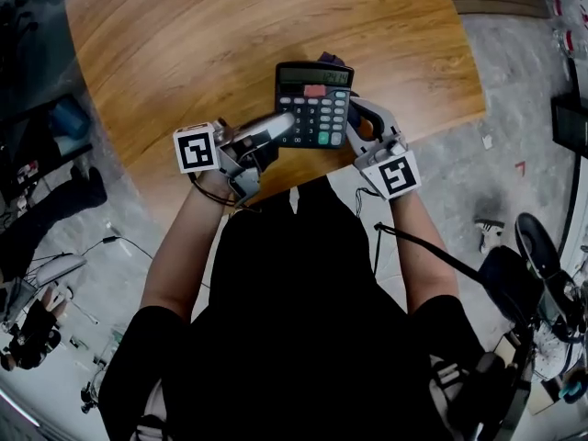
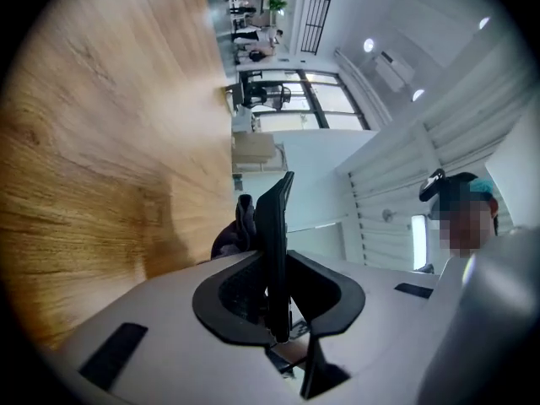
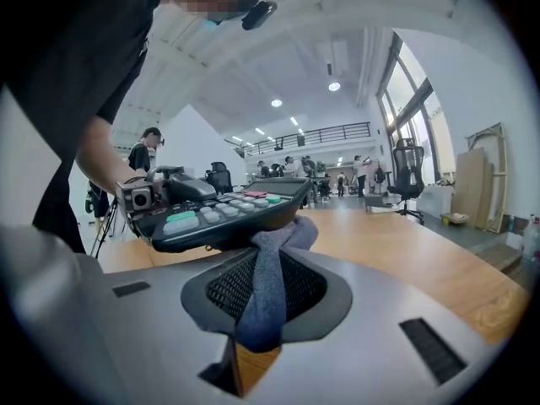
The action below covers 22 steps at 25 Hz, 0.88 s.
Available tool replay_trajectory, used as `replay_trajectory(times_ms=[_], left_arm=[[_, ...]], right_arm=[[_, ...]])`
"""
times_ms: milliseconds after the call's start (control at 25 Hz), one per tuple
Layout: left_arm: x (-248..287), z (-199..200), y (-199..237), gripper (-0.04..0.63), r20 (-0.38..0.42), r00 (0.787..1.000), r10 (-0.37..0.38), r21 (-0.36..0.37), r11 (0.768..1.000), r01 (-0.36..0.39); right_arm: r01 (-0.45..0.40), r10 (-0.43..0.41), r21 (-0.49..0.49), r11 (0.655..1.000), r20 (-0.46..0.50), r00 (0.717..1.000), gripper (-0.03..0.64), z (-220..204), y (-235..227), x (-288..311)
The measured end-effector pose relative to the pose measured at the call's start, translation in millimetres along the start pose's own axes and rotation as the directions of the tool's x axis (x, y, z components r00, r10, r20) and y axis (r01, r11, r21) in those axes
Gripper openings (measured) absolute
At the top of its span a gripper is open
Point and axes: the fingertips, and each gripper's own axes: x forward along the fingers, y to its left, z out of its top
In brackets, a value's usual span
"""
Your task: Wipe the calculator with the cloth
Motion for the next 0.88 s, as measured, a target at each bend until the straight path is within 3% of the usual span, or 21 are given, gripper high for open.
replay_trajectory(times_ms=[280,560,720,880], left_arm=[[1,14,-8,0.074,0.060,0.998,-0.027,-0.015,1.000,0.028],[1,7,0,0.074,0.049,0.998,-0.038,-0.080,0.996,0.042],[0,0,5,0.074,0.030,0.999,-0.022,-0.070,0.997,0.024],[-7,-7,13,0.074,0.006,1.000,0.024,-0.042,0.999,-0.023]], right_arm=[[-0.036,0.038,-0.039,0.999,0.048,0.998,0.072,14,32,-8],[0.060,-0.060,0.001,0.998,0.012,0.998,0.072,8,-4,10],[0.167,-0.167,0.072,0.983,-0.012,0.986,0.072,-7,-26,3],[0.338,-0.333,0.123,0.933,-0.064,0.941,0.072,-18,-59,-14]])
